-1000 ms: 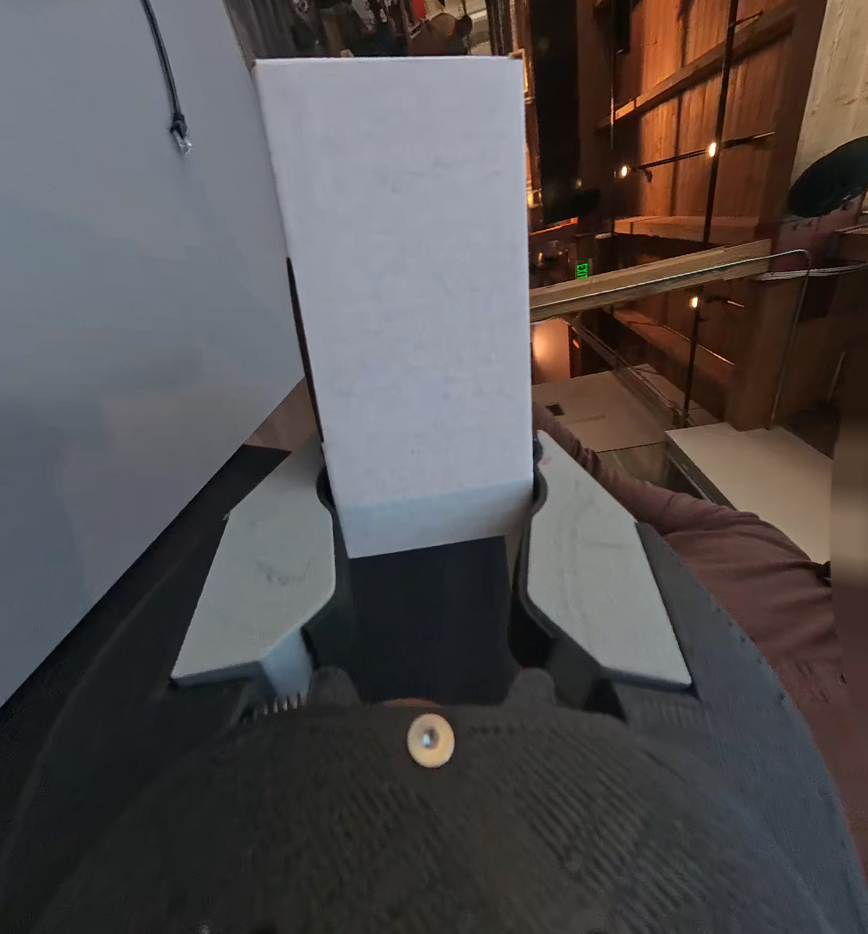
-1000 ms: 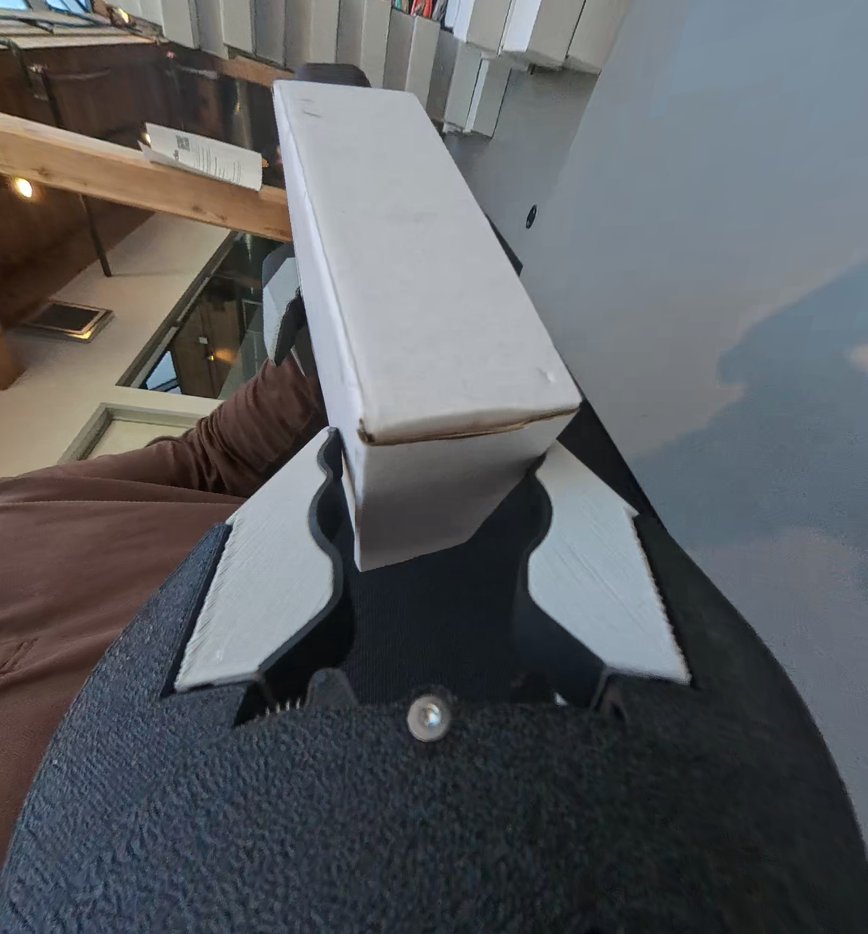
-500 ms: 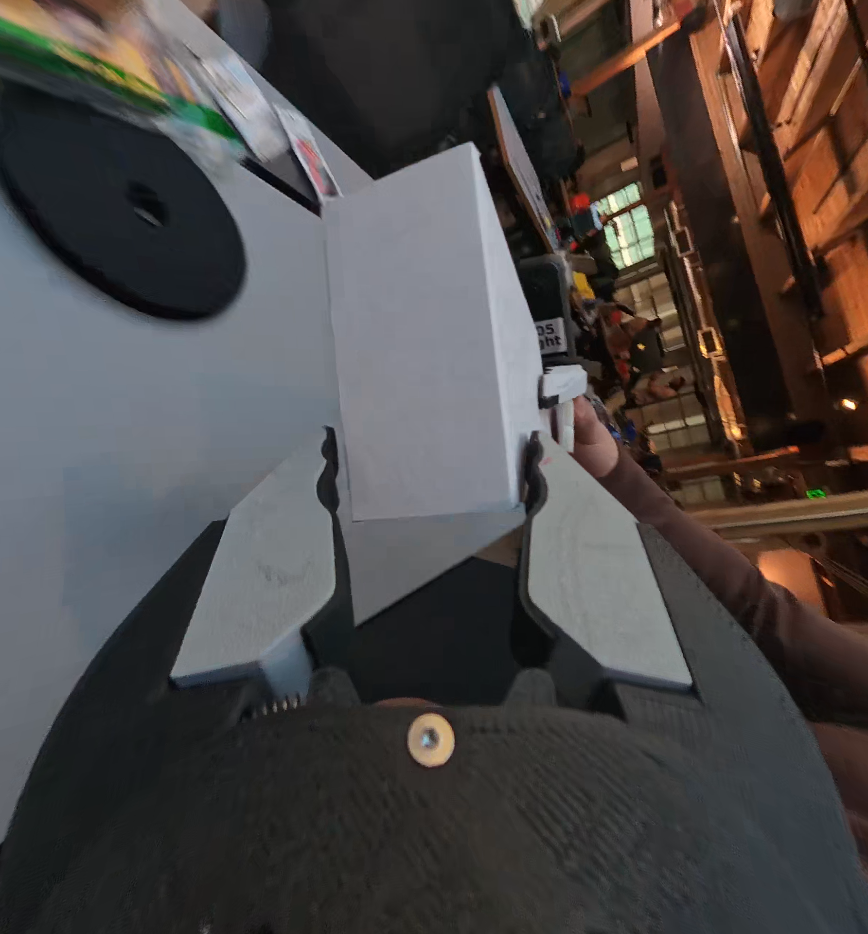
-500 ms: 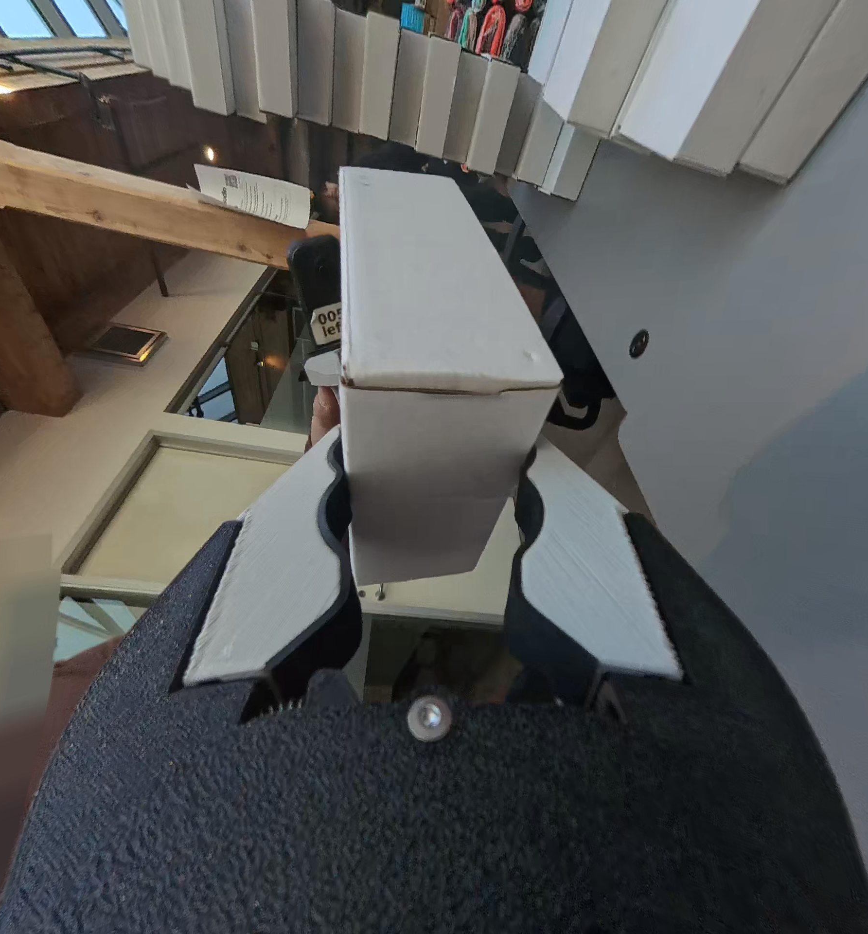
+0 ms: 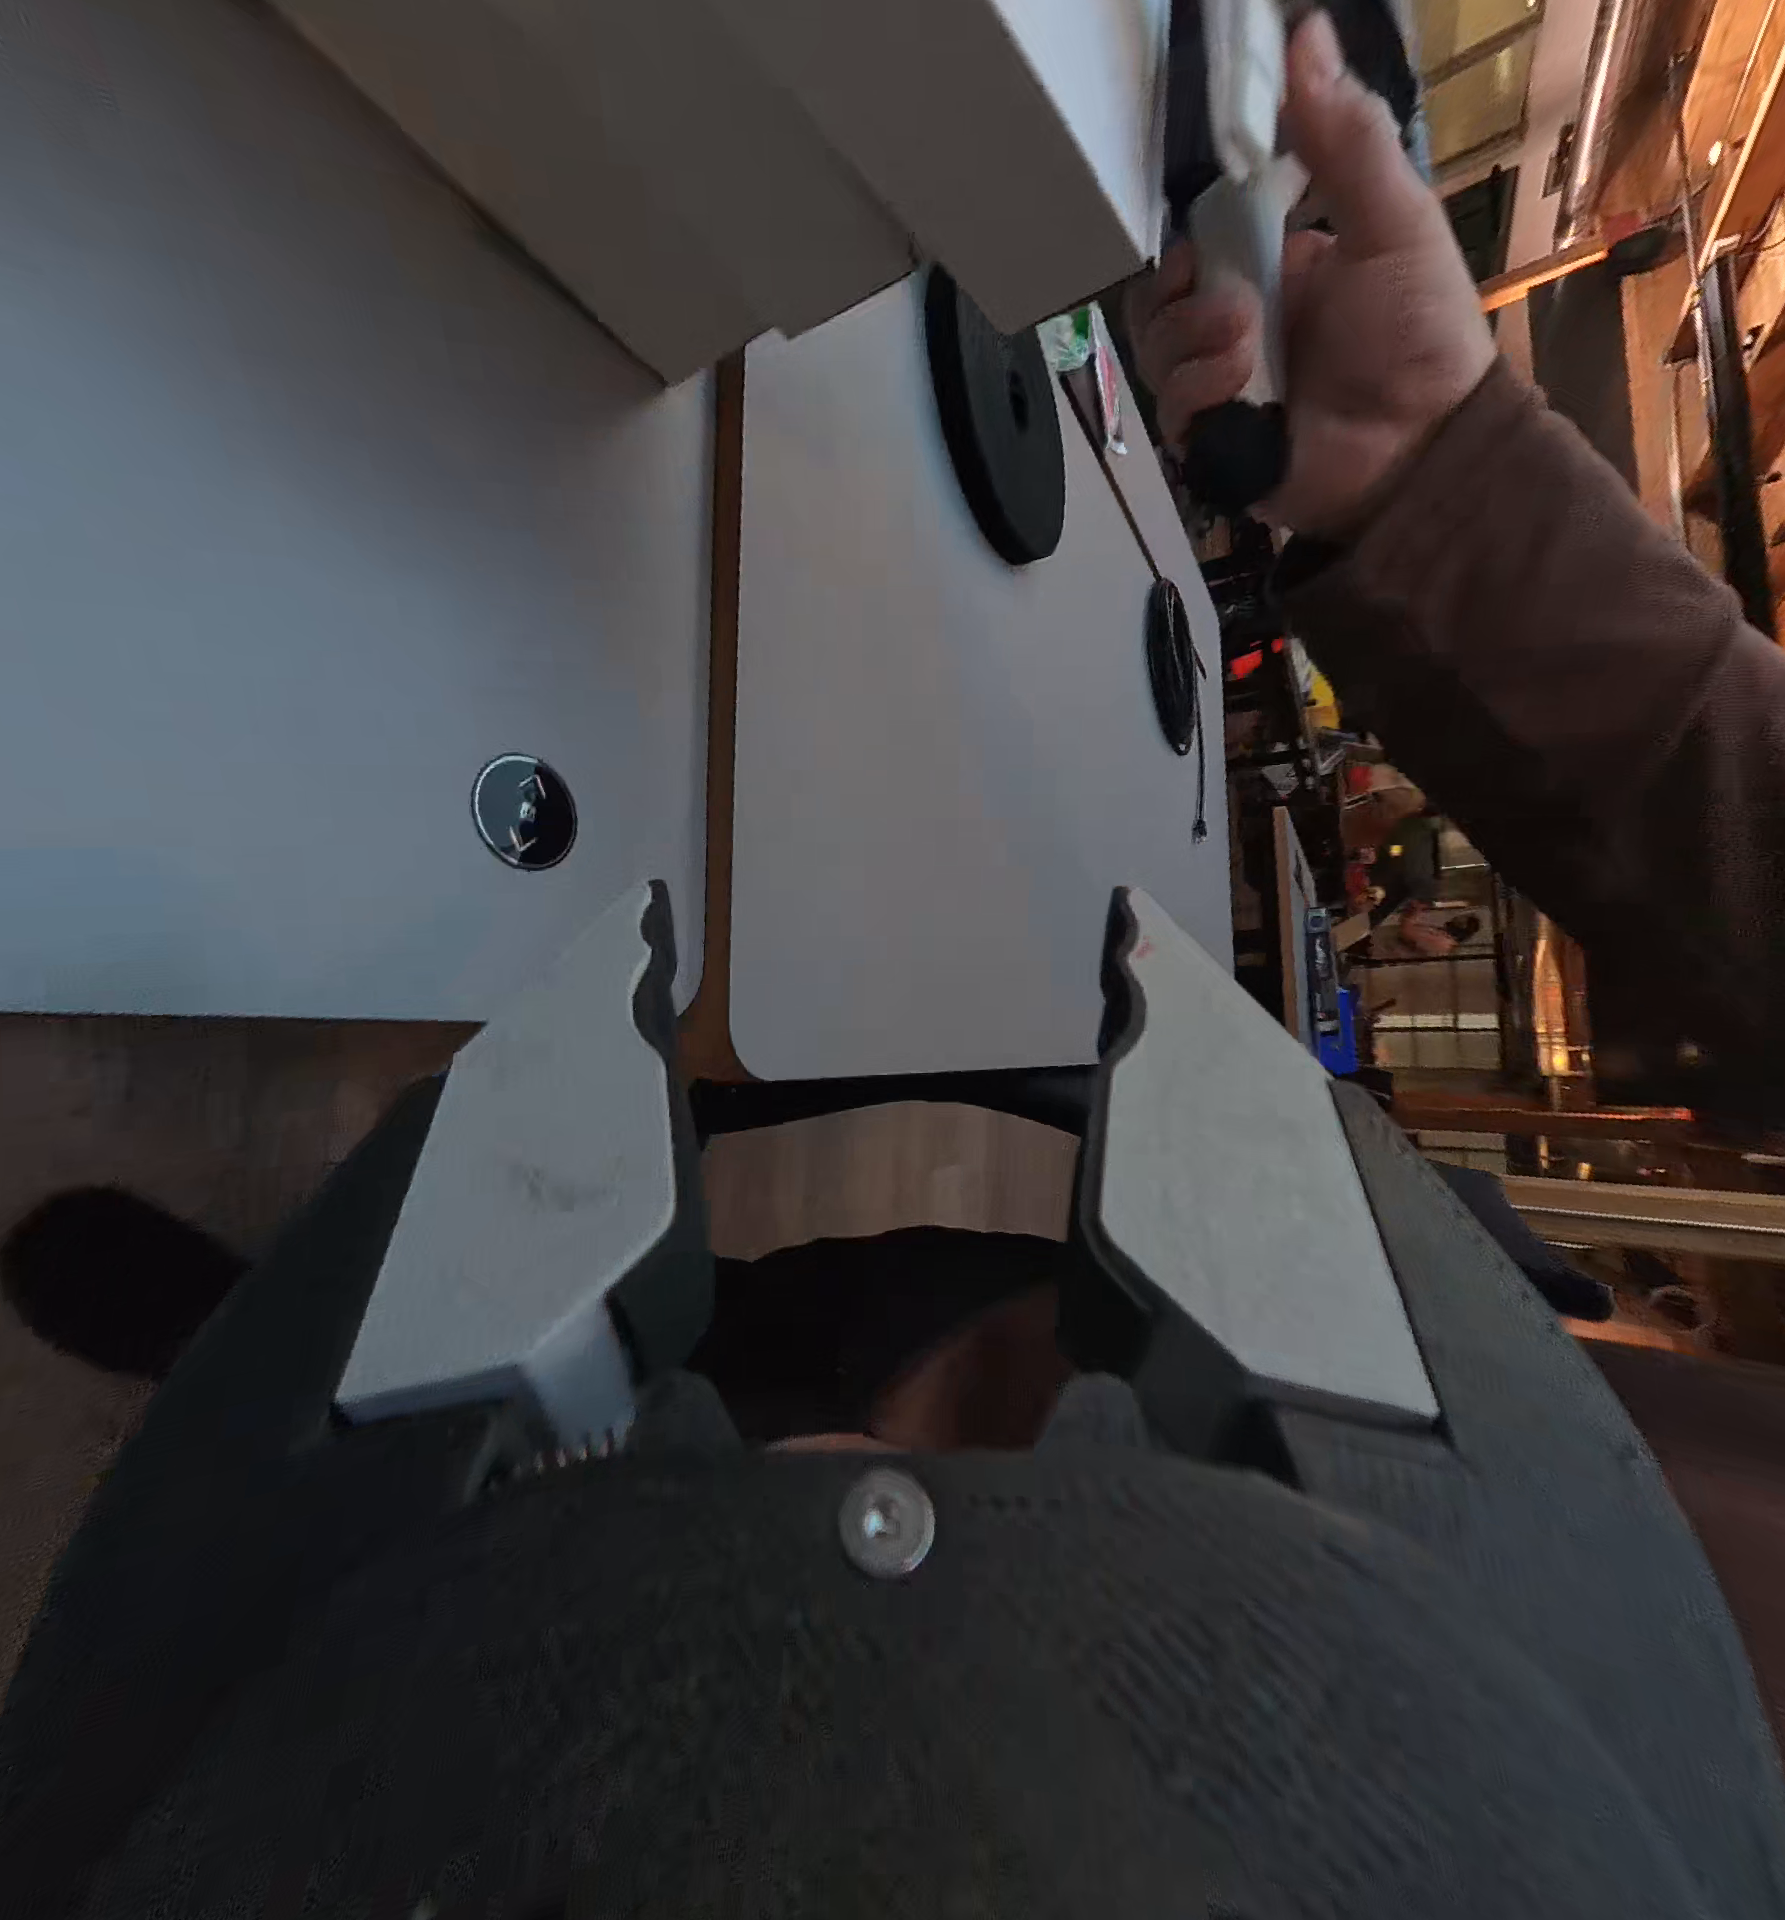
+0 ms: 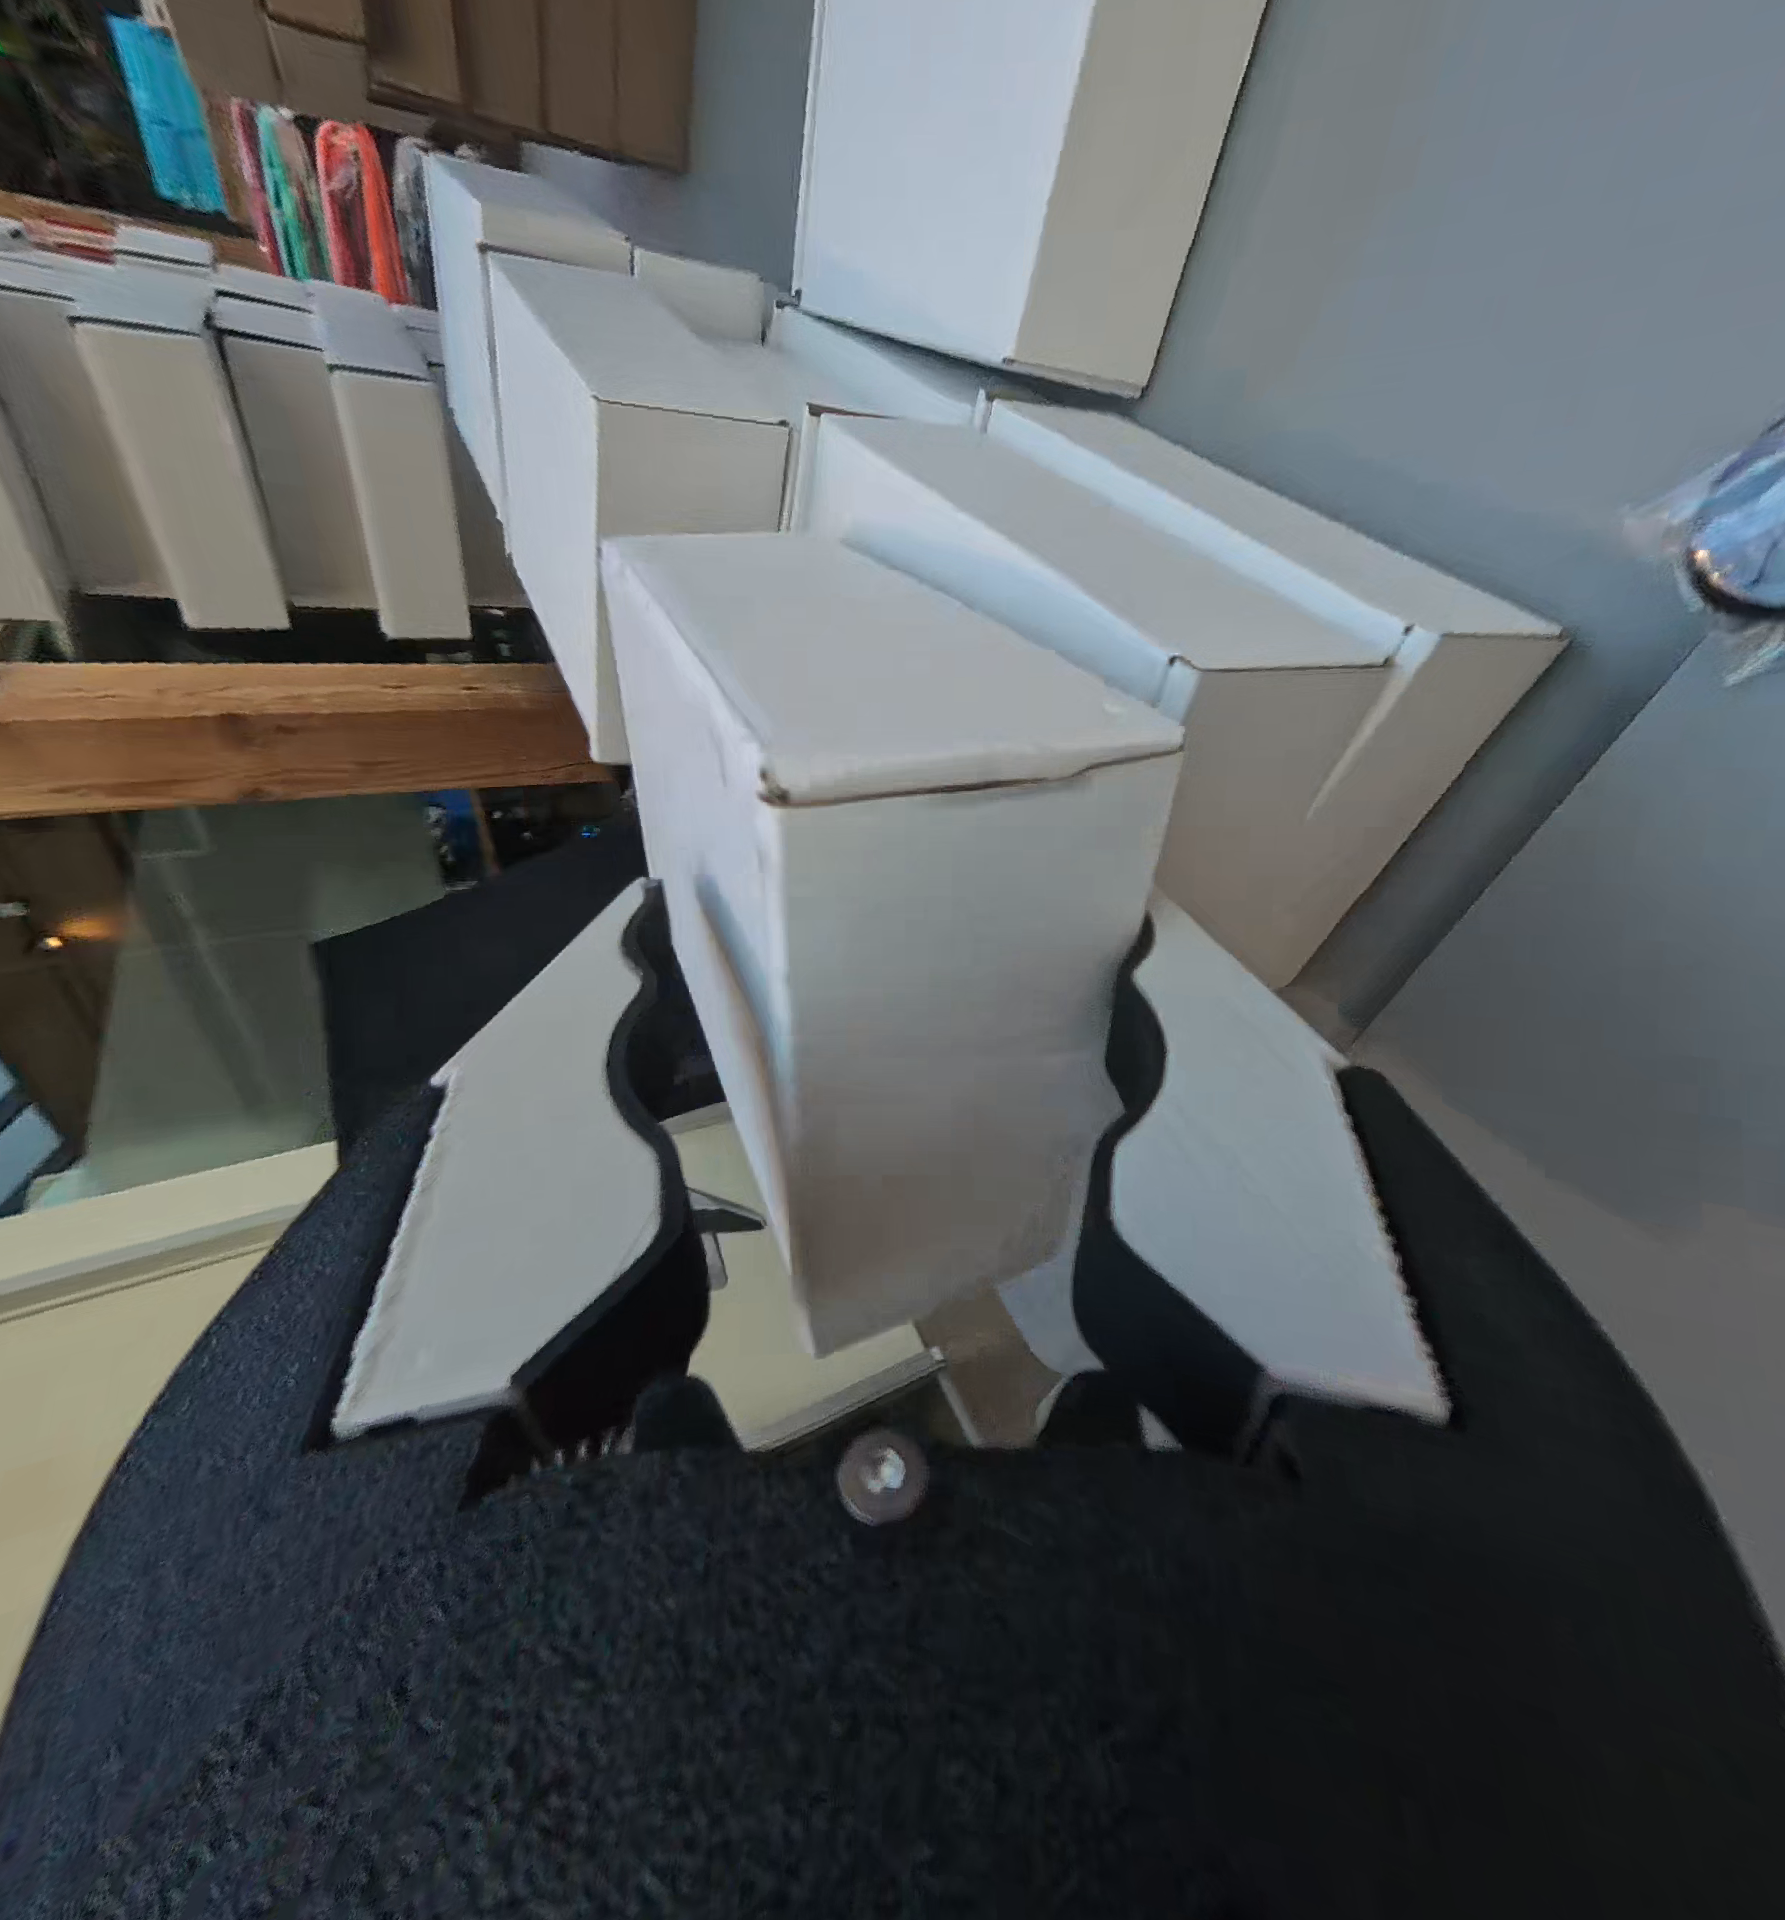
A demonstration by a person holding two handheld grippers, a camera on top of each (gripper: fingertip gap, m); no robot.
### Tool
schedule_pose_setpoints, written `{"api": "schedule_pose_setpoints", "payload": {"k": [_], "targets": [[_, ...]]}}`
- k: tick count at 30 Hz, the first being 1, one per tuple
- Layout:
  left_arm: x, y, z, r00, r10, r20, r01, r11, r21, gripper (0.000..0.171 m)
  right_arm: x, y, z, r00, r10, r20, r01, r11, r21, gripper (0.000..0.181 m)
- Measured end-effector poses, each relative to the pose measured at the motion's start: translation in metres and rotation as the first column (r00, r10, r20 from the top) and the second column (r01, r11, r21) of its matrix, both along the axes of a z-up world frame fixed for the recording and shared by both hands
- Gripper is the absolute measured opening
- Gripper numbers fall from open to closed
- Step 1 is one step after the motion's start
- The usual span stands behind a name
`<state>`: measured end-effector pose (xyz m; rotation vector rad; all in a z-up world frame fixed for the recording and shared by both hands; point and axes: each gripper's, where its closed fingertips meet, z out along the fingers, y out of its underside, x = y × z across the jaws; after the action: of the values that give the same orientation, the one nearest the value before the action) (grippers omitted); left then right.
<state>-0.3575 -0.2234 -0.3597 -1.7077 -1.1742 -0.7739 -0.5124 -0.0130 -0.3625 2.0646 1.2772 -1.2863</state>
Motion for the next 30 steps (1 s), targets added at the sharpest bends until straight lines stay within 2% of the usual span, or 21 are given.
{"api": "schedule_pose_setpoints", "payload": {"k": [3,5,8,10,14,16,19,22,23,25,26,27,29,30], "targets": [[0.001,0.007,-0.016,0.999,0.016,0.045,-0.017,0.999,0.032,0.082,-0.002,0.008,0.007,0.994,0.113,-0.006,-0.109,0.973,0.205,0.093],[-0.007,0.025,-0.019,1.0,0.011,0.007,-0.011,0.999,0.034,0.081,0.002,0.008,0.007,0.987,0.16,0.022,-0.161,0.954,0.254,0.085],[-0.031,0.062,-0.023,1.0,0.014,-0.004,-0.014,0.999,0.044,0.087,0.009,0.002,-0.007,0.98,0.183,0.08,-0.196,0.956,0.219,0.087],[-0.053,0.082,-0.019,0.999,0.037,-0.015,-0.037,0.997,0.061,0.08,0.011,-0.007,-0.013,0.98,0.177,0.095,-0.188,0.973,0.136,0.086],[-0.102,0.1,-0.015,0.974,0.17,-0.152,-0.172,0.985,0.0,0.081,-0.004,-0.004,-0.014,0.997,0.054,0.048,-0.057,0.996,0.063,0.084],[-0.116,0.117,-0.013,0.967,0.219,-0.133,-0.217,0.976,0.026,0.082,-0.004,-0.005,-0.015,0.999,0.037,0.035,-0.04,0.997,0.066,0.085],[-0.128,0.14,-0.009,0.959,0.285,-0.003,-0.283,0.955,0.085,0.088,0.004,-0.004,-0.014,0.997,0.069,0.025,-0.072,0.991,0.109,0.085],[-0.13,0.134,0.001,0.934,0.354,-0.046,-0.351,0.935,0.06,0.09,0.01,0.02,0.003,0.994,0.089,-0.058,-0.075,0.973,0.218,0.086],[-0.123,0.129,0.001,0.939,0.327,-0.106,-0.329,0.944,-0.004,0.093,0.016,0.033,0.009,0.989,0.124,-0.086,-0.093,0.948,0.303,0.085],[-0.111,0.11,-0.002,0.919,0.163,-0.36,-0.263,0.932,-0.249,0.091,0.039,0.061,0.021,0.953,0.278,-0.122,-0.168,0.818,0.551,0.091],[-0.107,0.102,-0.001,0.881,0.044,-0.471,-0.241,0.899,-0.365,0.096,0.058,0.069,0.023,0.924,0.366,-0.106,-0.217,0.734,0.644,0.087],[-0.102,0.098,-0.002,0.848,-0.077,-0.525,-0.208,0.862,-0.463,0.096,0.078,0.074,0.021,0.9,0.431,-0.069,-0.262,0.658,0.706,0.084],[-0.097,0.088,-0.013,0.817,-0.237,-0.526,-0.191,0.749,-0.634,0.109,0.114,0.071,0.006,0.861,0.508,0.011,-0.331,0.543,0.772,0.089],[-0.098,0.085,-0.018,0.804,-0.276,-0.526,-0.205,0.702,-0.682,0.109,0.124,0.066,-0.003,0.849,0.527,0.037,-0.346,0.501,0.793,0.09]]}}
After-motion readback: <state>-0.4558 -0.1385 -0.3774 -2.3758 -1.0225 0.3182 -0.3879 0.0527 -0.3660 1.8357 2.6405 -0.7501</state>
